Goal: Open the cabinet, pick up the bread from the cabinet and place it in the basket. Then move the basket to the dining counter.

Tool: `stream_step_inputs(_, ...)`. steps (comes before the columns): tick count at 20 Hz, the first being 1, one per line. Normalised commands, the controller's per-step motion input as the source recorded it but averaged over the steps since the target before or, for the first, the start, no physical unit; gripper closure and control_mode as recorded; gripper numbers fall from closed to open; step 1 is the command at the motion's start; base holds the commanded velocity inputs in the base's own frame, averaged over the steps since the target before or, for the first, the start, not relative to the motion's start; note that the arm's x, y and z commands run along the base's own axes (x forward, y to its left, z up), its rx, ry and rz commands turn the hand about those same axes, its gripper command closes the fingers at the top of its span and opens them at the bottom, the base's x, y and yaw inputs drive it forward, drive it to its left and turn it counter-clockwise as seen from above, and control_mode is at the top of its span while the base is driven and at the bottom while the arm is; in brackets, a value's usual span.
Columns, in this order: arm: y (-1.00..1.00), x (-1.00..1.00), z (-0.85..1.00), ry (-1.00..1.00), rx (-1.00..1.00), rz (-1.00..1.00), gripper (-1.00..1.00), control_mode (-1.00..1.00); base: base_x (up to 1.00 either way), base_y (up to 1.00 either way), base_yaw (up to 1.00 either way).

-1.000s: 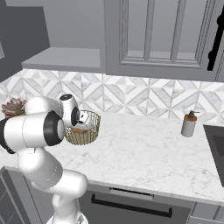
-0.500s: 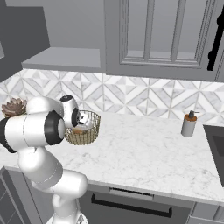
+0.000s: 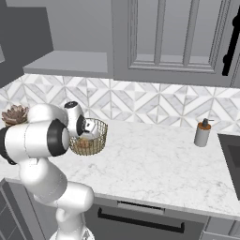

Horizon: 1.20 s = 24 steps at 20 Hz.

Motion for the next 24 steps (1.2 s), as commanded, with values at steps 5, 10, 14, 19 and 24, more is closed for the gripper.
stream_step_inputs(5, 0.00, -0.02, 0.37, -0.02, 0.00, 0.00, -1.00, -1.00, 0.00, 0.00, 0.00)
stream_step_inputs(10, 0.00, -0.26, 0.57, 0.00, 0.00, -0.09, -1.00, -1.00, 0.00, 0.00, 0.00)
stream_step_inputs(14, -0.08, -0.39, 0.44, 0.00, 0.01, -0.11, -1.00, -1.00, 0.00, 0.00, 0.00)
stream_step_inputs(19, -0.43, -0.49, 0.39, 0.00, 0.06, -0.18, -1.00, -1.00, 0.00, 0.00, 0.00)
stream_step_inputs(24, -0.75, -0.40, 0.07, 0.00, 0.09, -0.16, -1.00, -1.00, 0.00, 0.00, 0.00)
